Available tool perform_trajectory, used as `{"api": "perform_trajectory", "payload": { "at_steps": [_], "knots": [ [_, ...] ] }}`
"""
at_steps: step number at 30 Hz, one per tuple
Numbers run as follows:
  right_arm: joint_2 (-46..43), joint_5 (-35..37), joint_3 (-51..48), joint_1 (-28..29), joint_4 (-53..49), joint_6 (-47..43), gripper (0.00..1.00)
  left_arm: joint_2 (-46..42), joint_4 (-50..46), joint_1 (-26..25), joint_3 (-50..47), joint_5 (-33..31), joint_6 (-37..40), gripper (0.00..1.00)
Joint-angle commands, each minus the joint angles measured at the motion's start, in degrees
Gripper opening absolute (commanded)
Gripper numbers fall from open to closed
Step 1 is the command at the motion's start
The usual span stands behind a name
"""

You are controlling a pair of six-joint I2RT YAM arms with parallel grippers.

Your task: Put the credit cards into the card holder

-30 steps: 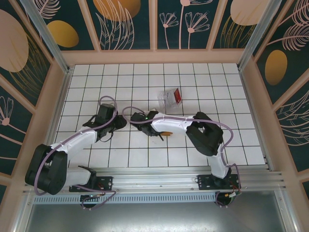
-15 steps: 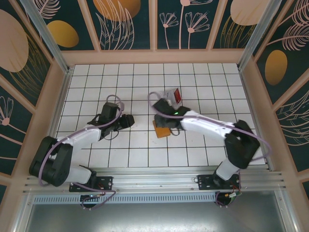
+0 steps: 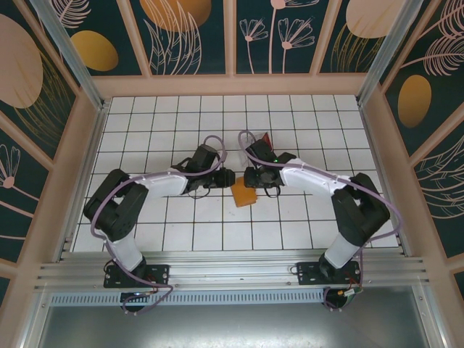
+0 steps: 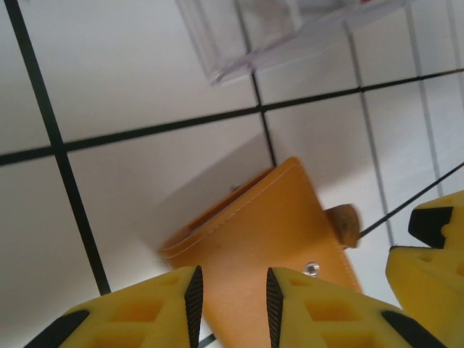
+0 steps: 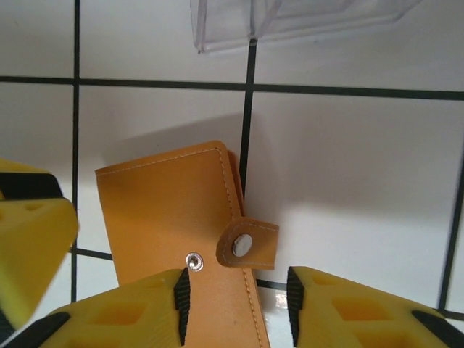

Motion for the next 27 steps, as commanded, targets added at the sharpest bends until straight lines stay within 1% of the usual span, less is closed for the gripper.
{"api": "perform_trajectory", "payload": {
  "at_steps": [1, 5, 7, 9, 15, 20, 22, 27],
  "knots": [
    [2.52, -1.1, 2.05, -0.15, -1.51, -1.2, 0.37, 2.1, -2.3, -0.31, 1.34, 1.09, 1.19, 0.33],
    [2.86, 1.43, 2.93, -0.15, -2.15, -1.53, 0.29, 2.64, -1.95, -0.45, 1.35, 1.01, 1.0, 0.33],
    [3.05, 1.58, 3.26, -0.15, -2.36, -1.71, 0.28, 2.9, -2.01, -0.44, 1.36, 0.83, 1.01, 0.33],
    [3.47, 1.43, 3.56, -0.15, -2.51, -1.73, 0.23, 3.41, -2.12, -0.53, 1.35, 1.01, 0.92, 0.33],
    [2.97, 1.67, 3.27, -0.16, -2.3, -1.64, 0.13, 3.72, -2.3, -0.58, 3.05, 1.01, 1.05, 0.33],
    [3.24, 2.46, 3.14, -0.24, -2.59, -1.82, 0.13, 4.02, -2.21, -0.84, 3.14, 1.1, 0.91, 0.33],
    [3.21, 2.37, 3.38, -0.12, -2.41, -1.82, 0.22, 3.8, -2.29, -0.88, 3.16, 1.1, 0.91, 0.33],
    [5.27, 4.33, 5.65, 0.45, -3.42, -2.17, 0.28, 3.89, -2.13, -1.07, 3.1, 1.06, 0.83, 0.33]
  ]
}}
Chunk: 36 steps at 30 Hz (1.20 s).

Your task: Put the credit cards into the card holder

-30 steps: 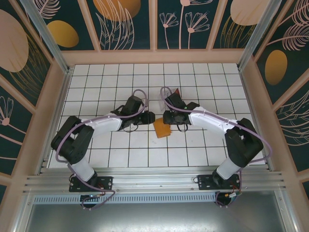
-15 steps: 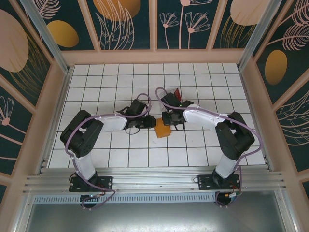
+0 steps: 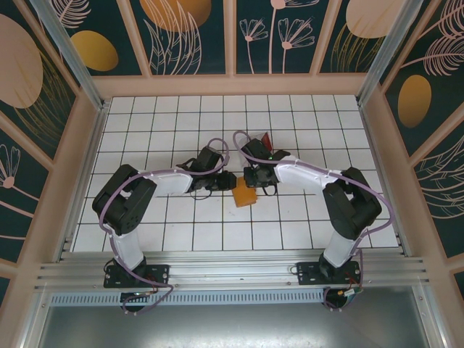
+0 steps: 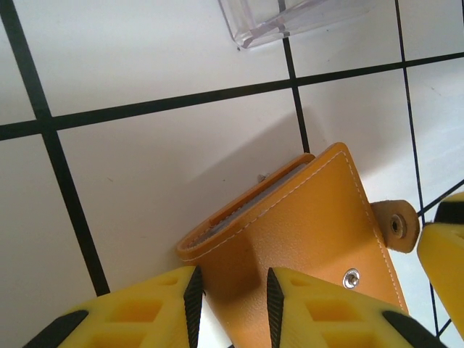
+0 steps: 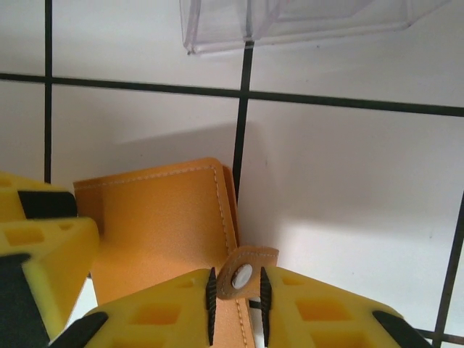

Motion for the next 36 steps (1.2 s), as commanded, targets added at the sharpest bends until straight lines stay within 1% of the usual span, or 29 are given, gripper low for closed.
{"api": "perform_trajectory", "payload": {
  "at_steps": [1, 5, 9, 11, 16, 20, 25, 33, 36],
  "knots": [
    [2.2, 2.49, 2.69, 0.45, -1.57, -0.48, 0.28, 0.52, -0.22, -0.49, 1.05, 0.66, 0.85, 0.33],
    [4.2, 2.95, 3.68, 0.79, -2.39, -0.65, 0.28, 0.76, -0.31, -0.57, 1.16, 0.66, 0.85, 0.33],
    [3.98, 3.78, 3.67, 1.07, -3.0, -0.58, 0.2, 0.55, -0.48, -0.62, 1.02, 0.14, 1.03, 0.33],
    [3.54, 4.03, 3.66, 1.1, -3.51, -0.49, 0.19, 0.72, -0.4, -0.61, 1.03, 0.15, 1.03, 0.33],
    [1.88, 3.26, 3.5, 1.4, -3.79, -0.1, 0.1, 0.89, -0.26, -0.56, 1.1, 0.21, 0.72, 0.33],
    [-0.65, 2.82, 3.2, 2.21, -2.98, 0.71, 0.05, 0.64, -0.22, -0.56, 1.13, 0.31, 0.68, 0.33],
    [-1.8, 2.23, 2.02, 2.58, -0.98, 1.24, 0.02, 0.89, 0.22, -0.71, 1.11, 0.48, 0.33, 0.33],
    [1.39, 1.52, 1.5, 4.33, -0.07, 0.58, 0.02, 0.7, 0.48, -0.77, 0.85, 0.48, 0.24, 0.33],
    [1.43, -1.51, 0.12, 4.53, 2.29, 0.13, 0.02, 0.97, 0.81, -0.79, 0.9, 0.56, -0.02, 0.33]
  ]
}}
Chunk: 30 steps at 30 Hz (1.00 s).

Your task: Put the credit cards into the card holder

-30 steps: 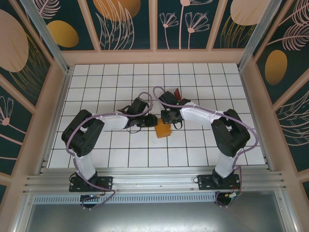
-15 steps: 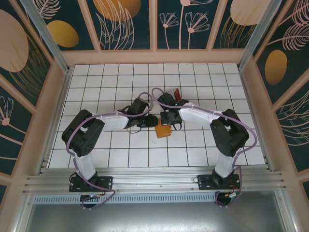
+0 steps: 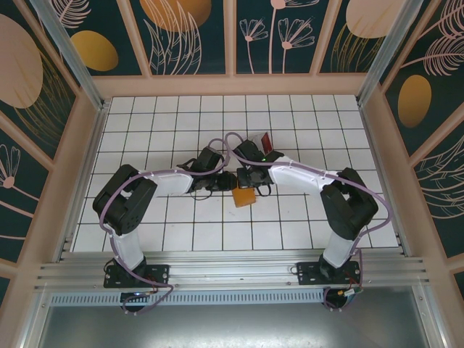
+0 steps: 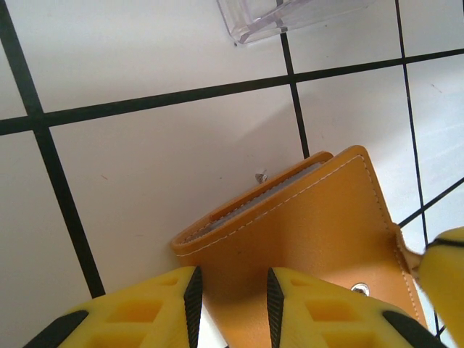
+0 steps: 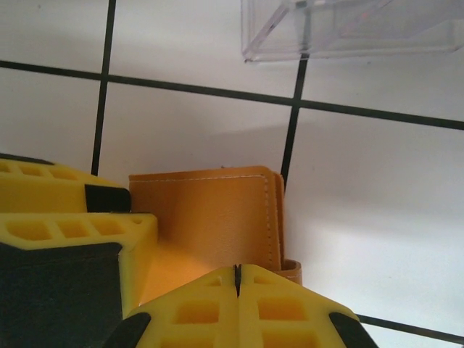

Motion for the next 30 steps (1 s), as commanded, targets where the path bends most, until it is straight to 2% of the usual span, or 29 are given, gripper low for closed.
{"api": "perform_trajectory", "payload": {
  "at_steps": [1, 10, 14, 30],
  "knots": [
    [1.01, -4.14, -1.99, 0.63, 3.25, 0.26, 0.02, 0.97, 0.84, -0.6, 0.87, 0.65, -0.09, 0.33],
    [1.83, -4.23, -4.55, 0.6, 7.09, 1.33, 0.02, 0.88, 1.24, -0.88, 0.85, 0.64, -0.6, 0.33],
    [2.32, -6.14, -4.84, 0.68, 7.22, 1.47, 0.01, 0.75, 1.49, -0.87, 0.3, 0.48, -0.94, 0.33],
    [3.29, -5.41, -6.22, 1.23, 7.31, 1.29, 0.02, 1.32, 1.48, -1.01, 0.72, 0.4, -1.22, 0.33]
  ]
}}
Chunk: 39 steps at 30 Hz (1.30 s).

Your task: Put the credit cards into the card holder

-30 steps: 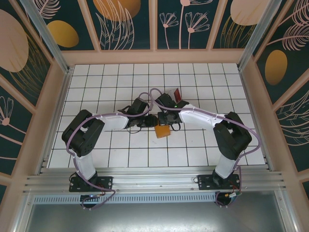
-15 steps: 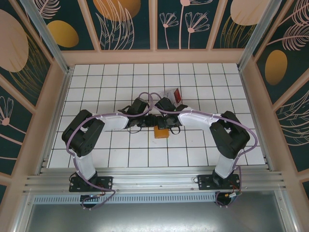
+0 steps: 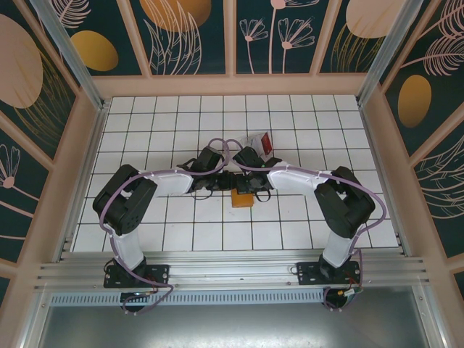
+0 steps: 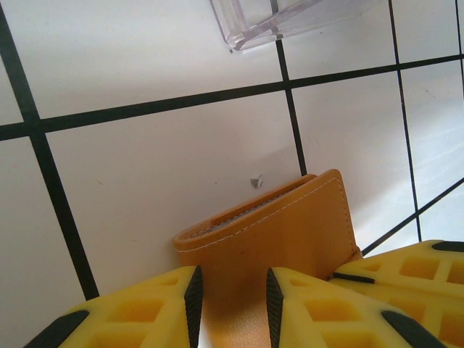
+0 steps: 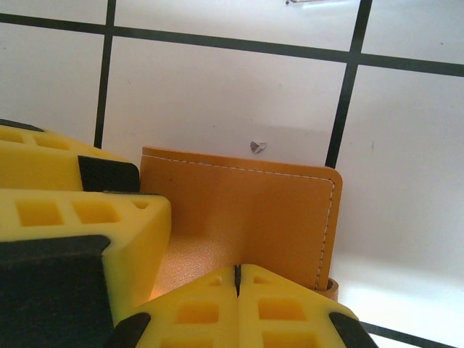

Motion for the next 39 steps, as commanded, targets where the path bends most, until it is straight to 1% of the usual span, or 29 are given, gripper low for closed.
{"api": "perform_trajectory", "payload": {
  "at_steps": [1, 10, 15, 16, 21, 26, 32, 39],
  "knots": [
    [1.86, -0.79, -1.74, 1.24, 0.6, 0.45, 0.01, 1.27, 0.71, -0.89, 0.8, 0.38, -0.53, 0.33],
    [2.0, -0.18, -3.61, 2.7, 0.64, 1.59, 0.02, 1.67, 0.87, -0.89, 0.46, 0.15, -0.45, 0.32],
    [1.22, -0.17, -7.03, 3.43, 1.96, 3.67, 0.01, 1.25, 0.96, -0.86, -0.01, -0.11, -0.29, 0.32],
    [0.8, 0.84, -8.22, 3.66, 2.55, 4.32, 0.01, 1.23, 0.97, -0.92, 0.01, -0.2, -0.21, 0.32],
    [-0.52, 1.73, -15.62, 4.98, 8.59, 8.08, 0.01, 1.35, 1.27, -0.87, 0.02, -0.28, -0.23, 0.32],
    [-2.06, 2.8, -24.44, 5.85, 17.44, 12.41, 0.01, 0.55, 1.41, -0.93, -1.93, -0.9, -0.18, 0.33],
    [-3.01, 4.66, -32.69, 7.69, 25.84, 14.79, 0.0, -0.6, 1.59, -0.91, -3.29, -1.76, -0.3, 0.32],
    [-4.45, 7.96, -35.91, 10.54, 26.42, 16.77, 0.0, -2.92, 1.65, -0.92, -4.98, -2.53, -0.82, 0.32]
  ]
}}
